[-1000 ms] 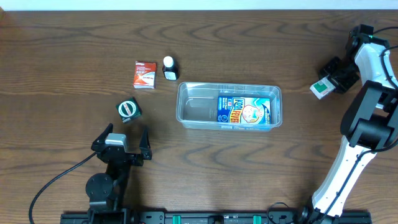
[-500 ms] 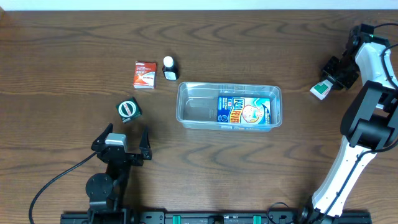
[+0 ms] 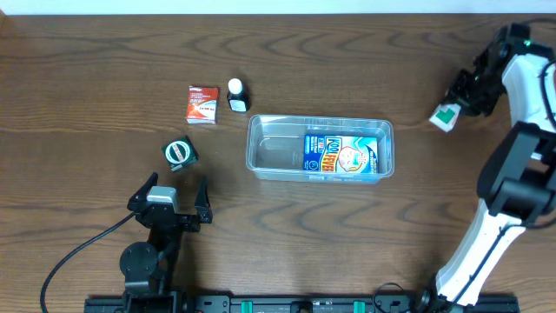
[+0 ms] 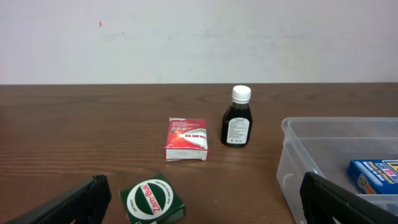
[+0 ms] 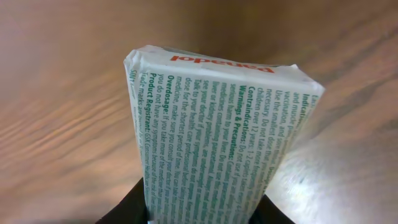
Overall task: Pack container
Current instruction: 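Carry the white-and-green box into the container beside the fever-patch box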
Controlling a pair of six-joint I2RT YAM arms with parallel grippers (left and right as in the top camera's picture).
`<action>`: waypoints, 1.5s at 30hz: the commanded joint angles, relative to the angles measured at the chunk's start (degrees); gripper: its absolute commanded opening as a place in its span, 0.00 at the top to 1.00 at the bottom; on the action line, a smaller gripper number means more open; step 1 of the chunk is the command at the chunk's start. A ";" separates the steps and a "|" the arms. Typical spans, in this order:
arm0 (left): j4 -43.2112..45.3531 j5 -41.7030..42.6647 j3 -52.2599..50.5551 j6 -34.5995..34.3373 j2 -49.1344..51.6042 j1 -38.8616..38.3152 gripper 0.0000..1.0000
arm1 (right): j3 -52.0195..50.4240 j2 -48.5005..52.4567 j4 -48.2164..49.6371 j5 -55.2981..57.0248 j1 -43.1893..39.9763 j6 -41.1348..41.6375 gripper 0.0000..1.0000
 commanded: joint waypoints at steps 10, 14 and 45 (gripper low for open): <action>-1.86 0.37 -1.09 0.76 -0.35 0.28 0.02 | 0.09 -22.84 -7.89 -5.95 15.50 -20.52 0.79; -1.86 0.37 -1.09 0.76 -0.35 0.28 0.02 | 0.09 -24.79 -10.62 -3.13 22.49 -26.58 0.78; -1.86 0.35 -1.09 0.76 -0.35 0.28 0.02 | -10.14 -23.56 -13.20 8.50 39.10 -77.79 0.91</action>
